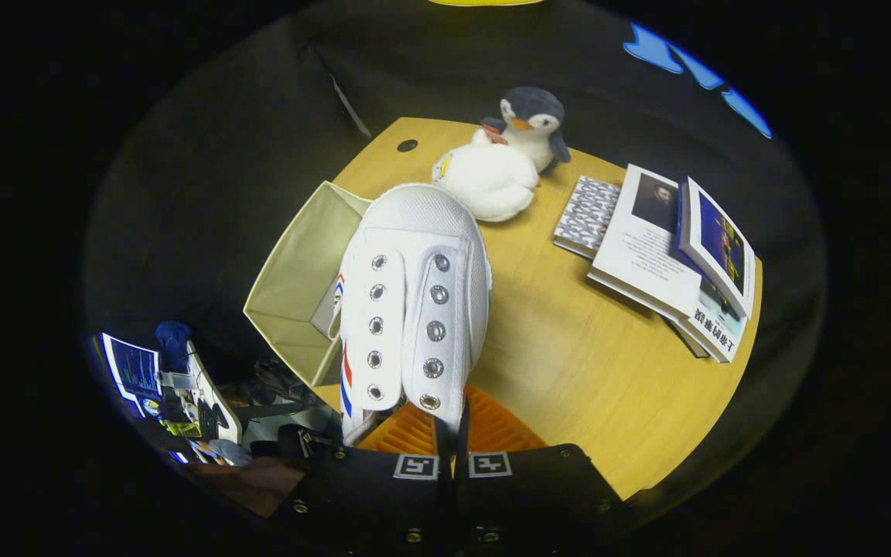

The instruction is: Open the storage box then place both shoes into the box .Put the left shoe in first, then the right shoe, with the right side of both shoes facing outward in a uniform manner.

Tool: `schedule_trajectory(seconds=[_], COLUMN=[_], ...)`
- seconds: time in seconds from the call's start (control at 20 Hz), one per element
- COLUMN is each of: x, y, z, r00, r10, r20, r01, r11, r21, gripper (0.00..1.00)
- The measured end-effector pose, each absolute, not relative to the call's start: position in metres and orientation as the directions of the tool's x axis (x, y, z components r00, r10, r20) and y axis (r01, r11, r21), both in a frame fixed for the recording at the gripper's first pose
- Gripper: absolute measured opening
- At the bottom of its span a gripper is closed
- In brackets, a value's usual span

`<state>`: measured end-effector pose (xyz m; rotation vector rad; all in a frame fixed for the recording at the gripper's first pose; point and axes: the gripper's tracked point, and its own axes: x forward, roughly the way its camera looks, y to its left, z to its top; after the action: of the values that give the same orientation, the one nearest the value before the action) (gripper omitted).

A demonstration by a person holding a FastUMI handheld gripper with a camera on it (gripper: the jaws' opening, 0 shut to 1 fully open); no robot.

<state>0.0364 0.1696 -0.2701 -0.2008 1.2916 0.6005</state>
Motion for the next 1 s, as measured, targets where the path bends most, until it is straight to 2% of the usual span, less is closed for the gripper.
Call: schedule_trajectory(seconds=[0.2, 0.45, 1.0], x=[0.037, 0.043, 0.057], y=[0.241, 0.306, 0.344], z=[-0.257, -0.277, -0.385], r00=[0.107, 0.061, -0.011], r10=[0.351, 0.325, 0.147], r20=[-0.93, -0.944, -0.989], r01=[-0.553, -0.581, -0.574], r11=[0.799, 0.78, 0.809], r21=[0.238, 0.231, 0.127], gripper=[0.0, 0.0, 0.0])
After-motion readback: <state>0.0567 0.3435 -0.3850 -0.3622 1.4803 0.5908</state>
